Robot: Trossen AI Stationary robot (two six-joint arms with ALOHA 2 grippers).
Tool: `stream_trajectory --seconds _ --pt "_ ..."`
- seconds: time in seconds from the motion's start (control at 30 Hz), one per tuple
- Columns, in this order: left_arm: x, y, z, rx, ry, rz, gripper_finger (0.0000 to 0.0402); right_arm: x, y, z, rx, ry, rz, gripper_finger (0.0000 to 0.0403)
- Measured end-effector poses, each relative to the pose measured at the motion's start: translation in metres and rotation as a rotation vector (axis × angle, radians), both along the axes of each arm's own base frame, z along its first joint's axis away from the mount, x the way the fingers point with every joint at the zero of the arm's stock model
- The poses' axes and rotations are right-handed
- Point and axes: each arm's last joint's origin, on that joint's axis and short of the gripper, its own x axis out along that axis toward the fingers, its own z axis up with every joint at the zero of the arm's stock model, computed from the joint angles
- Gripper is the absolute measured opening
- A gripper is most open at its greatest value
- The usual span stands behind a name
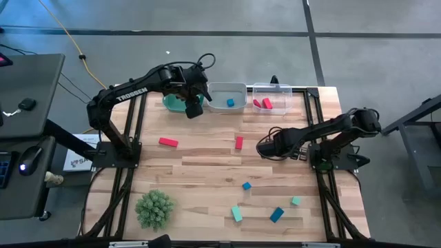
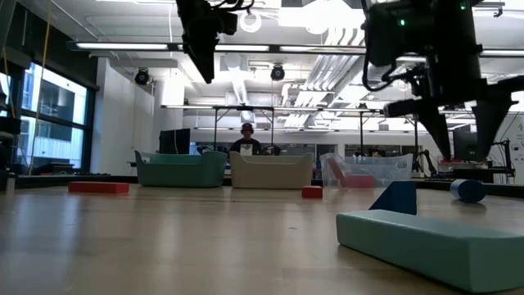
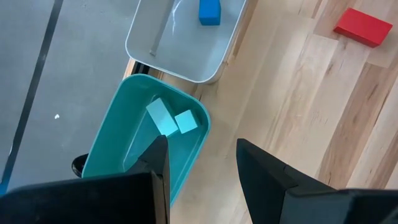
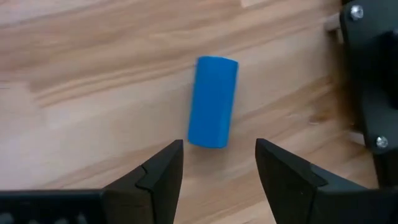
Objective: Sort & place blocks by color
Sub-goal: Put the top blue block into the gray bin
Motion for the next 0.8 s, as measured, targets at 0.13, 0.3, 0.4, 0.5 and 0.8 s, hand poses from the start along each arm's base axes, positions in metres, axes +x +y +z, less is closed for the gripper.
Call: stream_trajectory --seconds 0.13,0.3,0.4,0.5,0.8 --pt "0.000 0.000 0.000 0.000 0.000 0.000 0.0108 -0.006 -0.001 -0.008 0.029 0.029 -0.009 0.0191" --pt "0.000 0.000 0.000 0.000 -0.001 0.002 0.0108 -0.004 -0.003 -0.018 0.004 -0.032 -0.015 0.0191" --pt "0.000 0.000 0.000 0.001 -0.003 0.002 0.0108 -0.005 -0.004 -0.024 0.004 -0.046 -0.025 0.0191" --pt "0.001 0.001 0.000 0.005 -0.010 0.002 0.0108 -0.009 -0.005 -0.030 0.017 -0.035 -0.032 0.0191" --pt "0.002 0.001 0.001 0.012 -0.021 0.001 0.0108 -0.017 -0.005 -0.053 0.023 -0.091 -0.042 0.0190"
